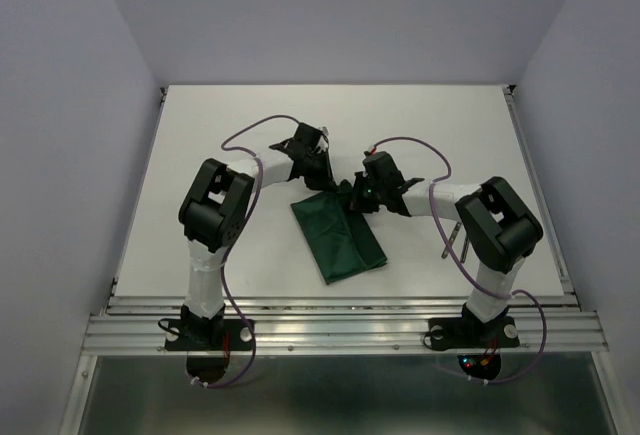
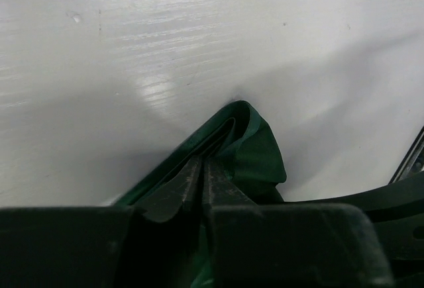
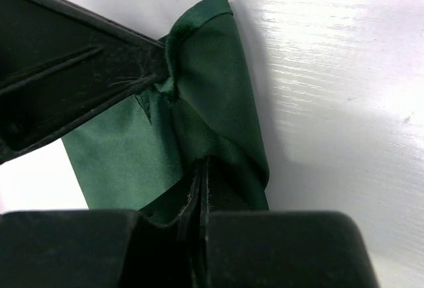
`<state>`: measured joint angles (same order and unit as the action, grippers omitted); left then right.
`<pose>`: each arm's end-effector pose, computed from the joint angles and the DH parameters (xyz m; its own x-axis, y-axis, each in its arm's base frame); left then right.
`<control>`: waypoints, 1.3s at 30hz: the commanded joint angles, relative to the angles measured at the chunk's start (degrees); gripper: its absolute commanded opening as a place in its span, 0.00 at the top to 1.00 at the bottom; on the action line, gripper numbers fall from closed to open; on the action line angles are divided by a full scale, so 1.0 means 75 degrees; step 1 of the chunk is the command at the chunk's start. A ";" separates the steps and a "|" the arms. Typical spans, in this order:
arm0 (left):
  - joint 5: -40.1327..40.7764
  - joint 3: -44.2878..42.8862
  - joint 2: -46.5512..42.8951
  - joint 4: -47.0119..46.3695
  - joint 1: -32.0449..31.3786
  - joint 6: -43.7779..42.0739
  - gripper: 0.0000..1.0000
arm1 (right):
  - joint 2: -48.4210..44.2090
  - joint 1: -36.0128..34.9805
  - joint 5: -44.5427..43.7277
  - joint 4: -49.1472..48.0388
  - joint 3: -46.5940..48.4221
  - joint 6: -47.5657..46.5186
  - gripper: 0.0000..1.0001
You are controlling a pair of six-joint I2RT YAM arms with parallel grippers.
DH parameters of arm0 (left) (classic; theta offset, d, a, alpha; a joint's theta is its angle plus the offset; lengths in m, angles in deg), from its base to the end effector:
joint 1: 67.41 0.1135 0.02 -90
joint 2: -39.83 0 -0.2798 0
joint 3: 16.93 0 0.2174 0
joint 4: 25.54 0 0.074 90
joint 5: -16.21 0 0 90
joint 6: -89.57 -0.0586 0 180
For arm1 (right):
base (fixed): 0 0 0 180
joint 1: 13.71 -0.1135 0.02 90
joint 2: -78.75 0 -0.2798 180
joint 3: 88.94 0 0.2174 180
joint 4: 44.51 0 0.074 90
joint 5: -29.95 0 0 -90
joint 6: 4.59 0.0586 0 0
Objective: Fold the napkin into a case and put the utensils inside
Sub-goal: Smooth out the 2/3-rectangle-folded napkin at the center of the board.
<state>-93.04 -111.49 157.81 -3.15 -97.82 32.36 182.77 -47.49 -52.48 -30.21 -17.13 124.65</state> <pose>0.3705 -0.2398 0.1815 -0.8860 -0.0728 -0.4579 0.2335 0.7832 -0.5762 0.2971 0.2080 0.1733 -0.8634 0.1769 -0.4726 -0.1038 0.8543 0.5094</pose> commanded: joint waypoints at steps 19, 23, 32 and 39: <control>0.0153 0.1272 -0.2242 -0.0321 -0.0128 -0.0013 1.00 | 0.0110 -0.0066 -0.0201 -0.0158 0.0096 0.0228 0.99; -0.0211 0.1402 -0.2195 -0.0615 -0.0269 0.0010 1.00 | 0.0145 -0.0066 -0.0189 -0.0170 0.0132 0.0228 0.99; -0.0563 0.1215 -0.1657 -0.0674 -0.0538 -0.0131 1.00 | 0.0227 -0.0066 -0.0166 -0.0170 0.0155 0.0228 0.99; -0.0212 0.1039 -0.1117 -0.0381 -0.0550 -0.0259 1.00 | 0.0145 -0.0066 -0.0166 -0.0158 0.0120 0.0228 0.99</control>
<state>-95.79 -101.37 148.41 -7.28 -101.82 31.90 183.15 -47.53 -52.96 -30.73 -17.13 126.36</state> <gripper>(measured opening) 0.019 0.015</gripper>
